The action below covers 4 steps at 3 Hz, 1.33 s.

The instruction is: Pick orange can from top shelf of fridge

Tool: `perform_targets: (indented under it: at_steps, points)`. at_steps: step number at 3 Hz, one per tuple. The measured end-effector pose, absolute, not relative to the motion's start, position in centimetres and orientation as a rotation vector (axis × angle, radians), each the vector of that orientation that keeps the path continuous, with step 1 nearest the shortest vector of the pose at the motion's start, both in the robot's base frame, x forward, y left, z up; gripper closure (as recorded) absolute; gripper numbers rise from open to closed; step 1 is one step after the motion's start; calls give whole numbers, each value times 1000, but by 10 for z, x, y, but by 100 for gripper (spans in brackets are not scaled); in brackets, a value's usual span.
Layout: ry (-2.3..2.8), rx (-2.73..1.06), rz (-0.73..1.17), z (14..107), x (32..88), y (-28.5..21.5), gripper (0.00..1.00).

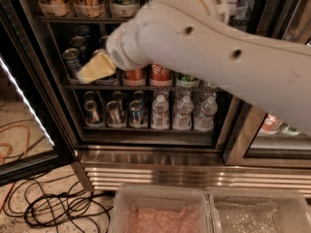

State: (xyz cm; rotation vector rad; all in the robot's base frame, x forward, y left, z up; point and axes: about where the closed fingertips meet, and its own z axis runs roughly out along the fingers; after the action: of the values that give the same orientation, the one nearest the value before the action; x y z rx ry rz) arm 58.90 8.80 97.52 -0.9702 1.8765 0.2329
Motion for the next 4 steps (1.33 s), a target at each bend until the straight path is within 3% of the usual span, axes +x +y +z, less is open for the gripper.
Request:
perform_targets:
  at_steps: [1,4]
  points:
    - [1852,-949,197,978,608,114,0]
    - [1765,-853,142,1003,621,132,0]
